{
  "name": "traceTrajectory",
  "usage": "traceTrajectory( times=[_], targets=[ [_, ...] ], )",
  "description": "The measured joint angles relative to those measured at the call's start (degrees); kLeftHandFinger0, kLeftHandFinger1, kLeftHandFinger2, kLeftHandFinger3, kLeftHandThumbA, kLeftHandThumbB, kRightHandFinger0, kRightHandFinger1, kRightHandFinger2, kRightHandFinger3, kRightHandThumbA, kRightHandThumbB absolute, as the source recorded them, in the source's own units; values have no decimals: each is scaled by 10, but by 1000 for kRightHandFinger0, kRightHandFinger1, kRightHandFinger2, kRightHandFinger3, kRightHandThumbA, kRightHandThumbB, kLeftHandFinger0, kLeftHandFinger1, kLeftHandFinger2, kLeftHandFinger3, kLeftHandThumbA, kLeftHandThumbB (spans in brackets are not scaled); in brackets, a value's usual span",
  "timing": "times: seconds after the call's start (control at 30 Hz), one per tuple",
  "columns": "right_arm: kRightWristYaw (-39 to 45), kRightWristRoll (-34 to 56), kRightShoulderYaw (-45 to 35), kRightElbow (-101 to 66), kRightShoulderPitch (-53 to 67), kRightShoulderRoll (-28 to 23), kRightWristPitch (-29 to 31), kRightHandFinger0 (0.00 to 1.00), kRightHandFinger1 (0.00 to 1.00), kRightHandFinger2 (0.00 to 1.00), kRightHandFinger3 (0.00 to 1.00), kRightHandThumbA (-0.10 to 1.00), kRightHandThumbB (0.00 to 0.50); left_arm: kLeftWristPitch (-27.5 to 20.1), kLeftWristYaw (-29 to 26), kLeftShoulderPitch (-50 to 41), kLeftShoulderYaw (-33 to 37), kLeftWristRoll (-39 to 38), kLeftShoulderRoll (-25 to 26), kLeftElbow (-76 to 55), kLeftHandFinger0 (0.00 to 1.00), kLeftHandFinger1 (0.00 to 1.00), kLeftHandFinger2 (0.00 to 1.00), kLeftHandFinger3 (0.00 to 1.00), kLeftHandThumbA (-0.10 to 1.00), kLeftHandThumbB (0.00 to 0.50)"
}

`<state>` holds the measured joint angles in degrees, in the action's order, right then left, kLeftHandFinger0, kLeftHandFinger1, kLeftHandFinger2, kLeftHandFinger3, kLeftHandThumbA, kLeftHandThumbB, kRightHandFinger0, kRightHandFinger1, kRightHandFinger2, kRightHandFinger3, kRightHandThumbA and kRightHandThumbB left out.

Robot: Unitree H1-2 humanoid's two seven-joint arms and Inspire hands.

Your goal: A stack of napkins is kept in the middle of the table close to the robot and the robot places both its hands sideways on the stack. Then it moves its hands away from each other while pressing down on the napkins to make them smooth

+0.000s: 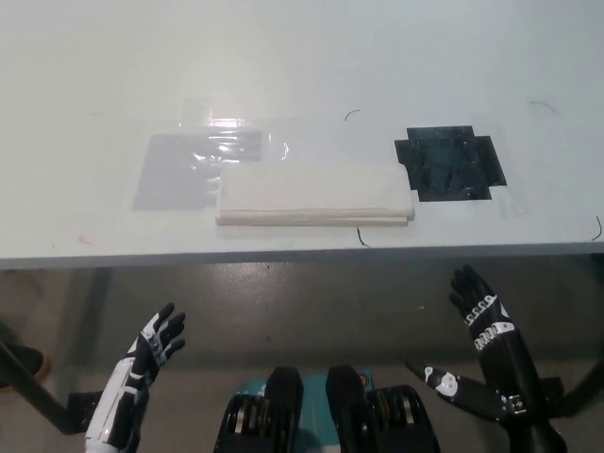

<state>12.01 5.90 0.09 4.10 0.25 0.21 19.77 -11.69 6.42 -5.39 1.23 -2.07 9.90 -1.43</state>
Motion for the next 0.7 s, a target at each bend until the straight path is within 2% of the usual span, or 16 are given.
traceTrajectory(
  times=[0.1, 0.4, 0.6, 0.7],
  targets=[
    [-4, -4, 0, 0, 0, 0, 0, 1000, 1000, 1000, 1000, 1000, 61, 13, 0, 0, 4, 7, 2, 0, 1000, 1000, 1000, 1000, 1000, 255],
    [-13, -13, 0, 0, -1, -4, 0, 1000, 1000, 1000, 1000, 1000, 41, 33, 0, 0, 13, 18, 3, 0, 1000, 1000, 1000, 1000, 1000, 260],
    [-16, -14, 0, 0, 0, -5, 0, 1000, 1000, 1000, 1000, 1000, 34, 41, 0, -1, 13, 28, 3, -1, 1000, 1000, 1000, 1000, 1000, 213],
    [-17, -14, 0, -1, 2, -5, 0, 1000, 1000, 1000, 1000, 1000, 33, 46, 0, -2, 13, 33, 3, -3, 1000, 1000, 1000, 1000, 1000, 216]
  ],
)
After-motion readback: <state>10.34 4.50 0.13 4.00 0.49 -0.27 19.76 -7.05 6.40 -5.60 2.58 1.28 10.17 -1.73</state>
